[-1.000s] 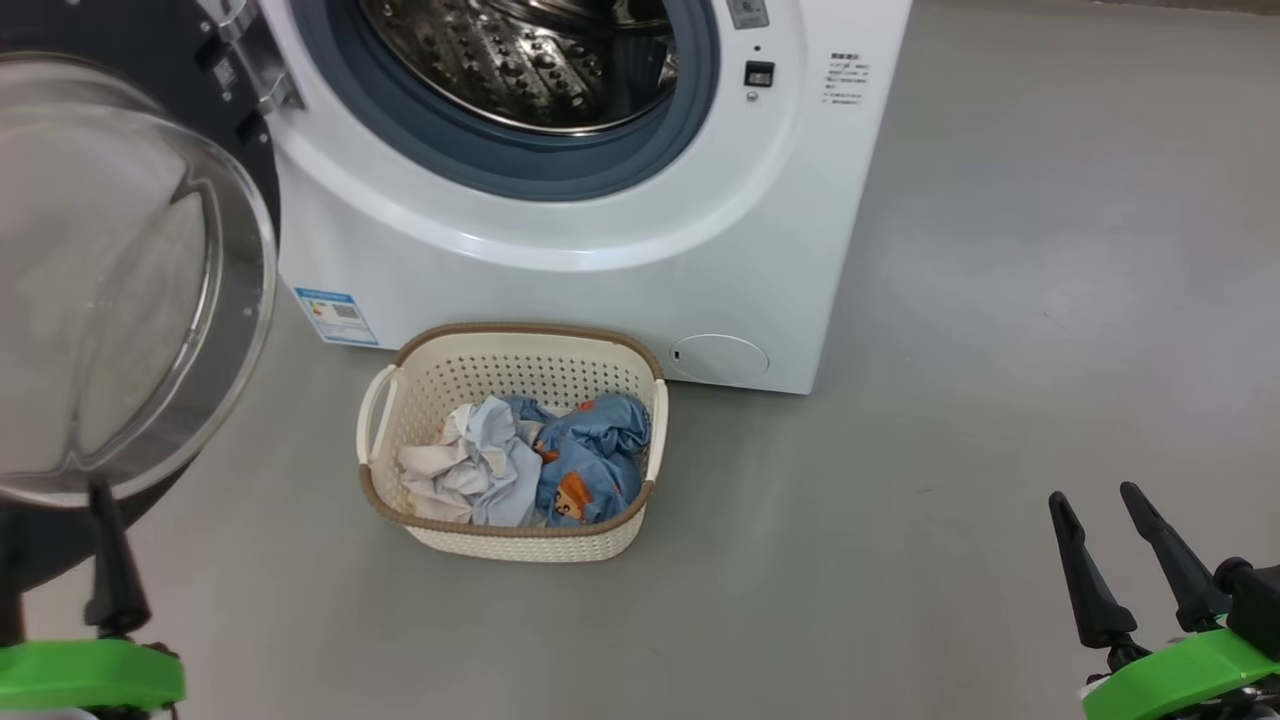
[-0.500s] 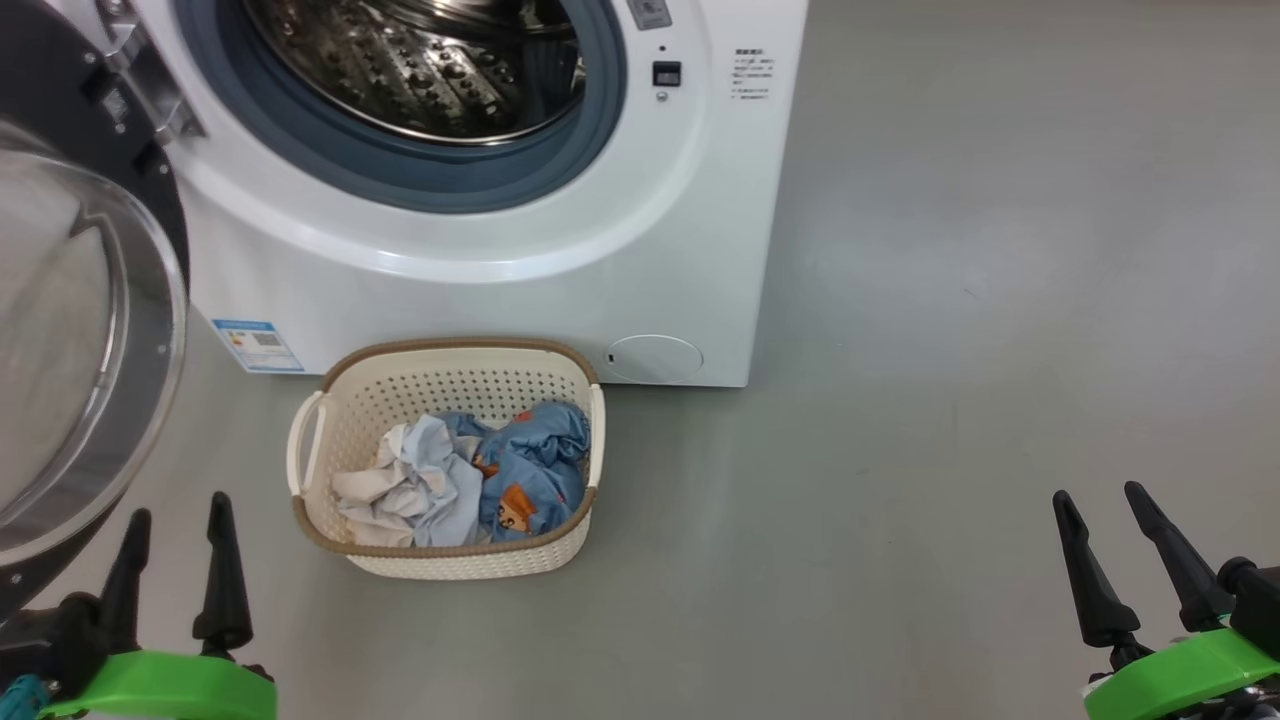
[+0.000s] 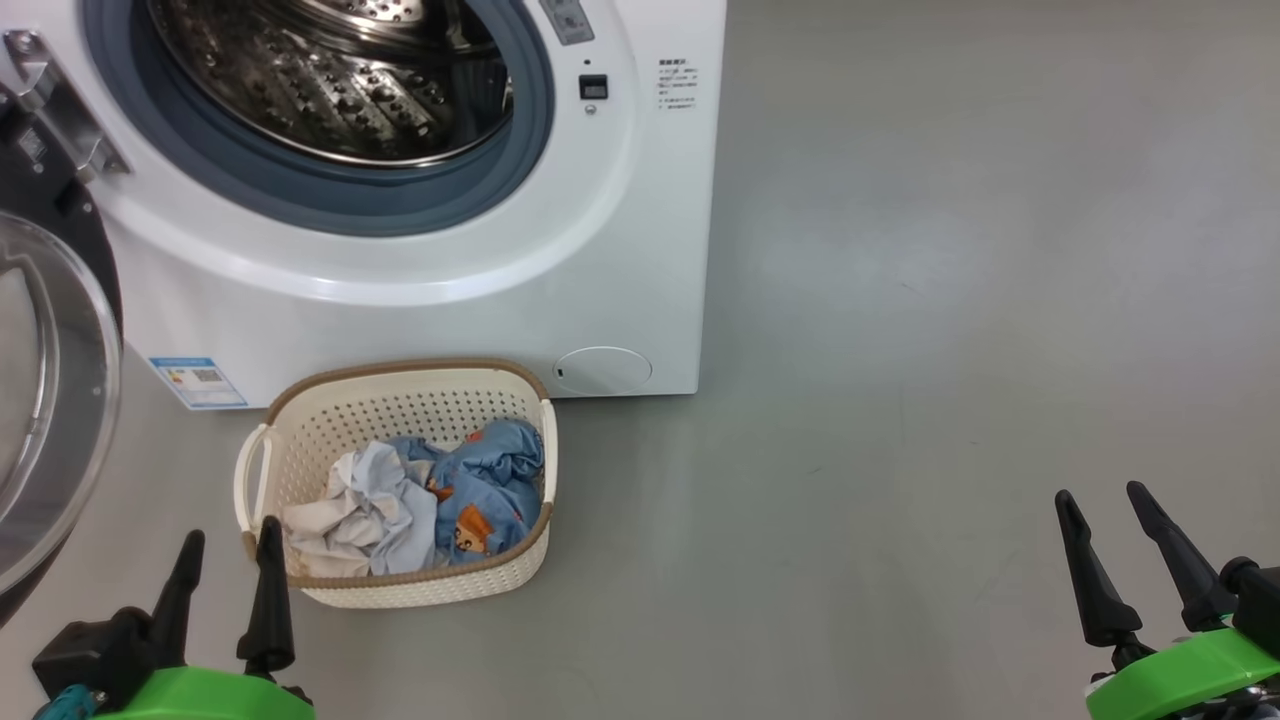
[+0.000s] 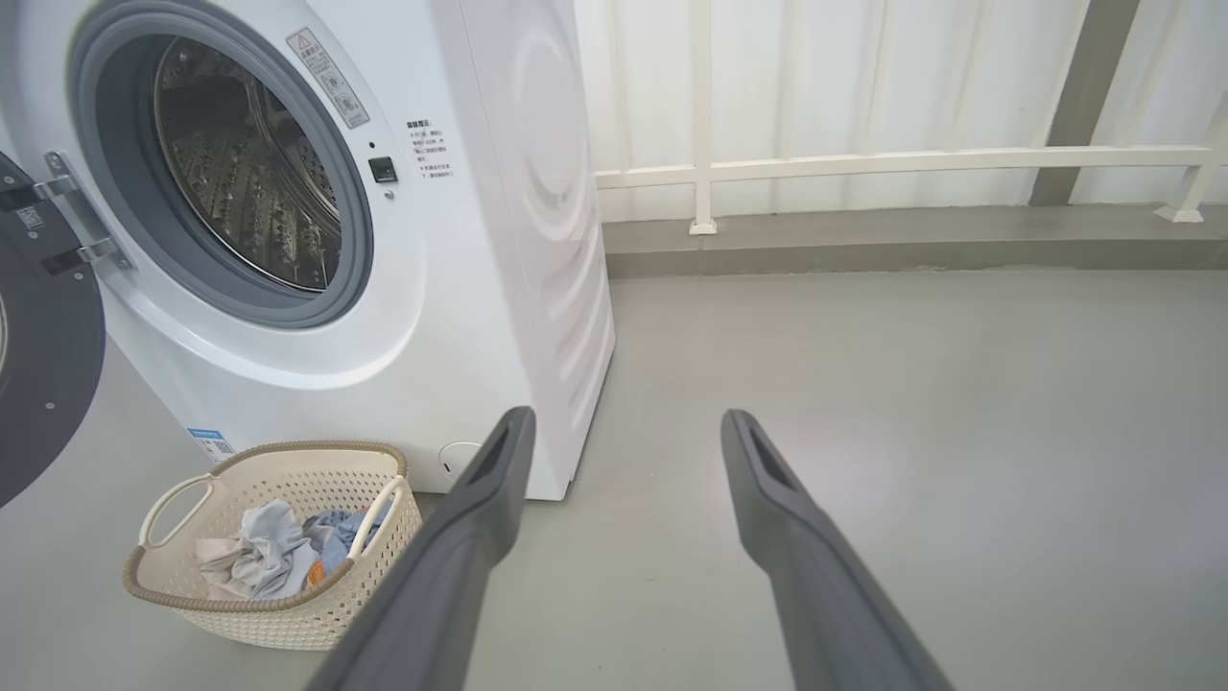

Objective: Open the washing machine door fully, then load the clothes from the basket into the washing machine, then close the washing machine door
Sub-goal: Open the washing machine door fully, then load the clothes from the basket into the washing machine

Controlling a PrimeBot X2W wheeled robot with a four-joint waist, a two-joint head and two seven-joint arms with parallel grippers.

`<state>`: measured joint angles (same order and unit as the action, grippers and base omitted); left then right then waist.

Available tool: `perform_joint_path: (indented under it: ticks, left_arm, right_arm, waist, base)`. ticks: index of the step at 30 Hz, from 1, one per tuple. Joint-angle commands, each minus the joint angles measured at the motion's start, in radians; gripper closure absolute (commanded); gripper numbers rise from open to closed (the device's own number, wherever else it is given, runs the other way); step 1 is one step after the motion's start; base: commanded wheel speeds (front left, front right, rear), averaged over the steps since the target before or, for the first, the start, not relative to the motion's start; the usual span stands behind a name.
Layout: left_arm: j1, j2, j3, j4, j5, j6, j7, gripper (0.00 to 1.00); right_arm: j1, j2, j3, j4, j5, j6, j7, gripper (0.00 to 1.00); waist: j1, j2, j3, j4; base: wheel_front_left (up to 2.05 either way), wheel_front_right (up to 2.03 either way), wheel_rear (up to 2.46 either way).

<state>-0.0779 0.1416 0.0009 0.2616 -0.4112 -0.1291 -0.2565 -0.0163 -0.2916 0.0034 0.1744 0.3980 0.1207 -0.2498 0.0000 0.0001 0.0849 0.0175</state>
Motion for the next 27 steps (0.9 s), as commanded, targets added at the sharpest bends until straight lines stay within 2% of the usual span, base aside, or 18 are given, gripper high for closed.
perform_joint_path:
  ticks: [1,16,27]
  left_arm:
    - [-0.013,0.026,0.027,-0.014,-0.011,-0.002,-0.005,0.00]
    - [-0.015,0.037,0.018,-0.006,-0.050,-0.002,-0.005,0.00]
    - [-0.033,0.059,-0.013,-0.004,-0.083,-0.002,-0.005,0.00]
  right_arm:
    - [0.002,-0.021,0.015,-0.023,0.004,0.010,-0.012,0.00]
    - [0.006,-0.014,0.008,-0.024,0.004,0.010,-0.012,0.00]
    - [-0.005,-0.005,0.013,-0.029,0.004,0.010,-0.012,0.00]
  waist:
    - [0.0000,-0.0001,-0.003,-0.007]
    - [0.0000,-0.0001,-0.006,-0.011]
    - [0.0000,-0.0001,0.017,-0.004]
  base:
    - [0.00,0.00,0.00]
    - [0.02,-0.07,0.05]
    - [0.57,-1.60,1.04]
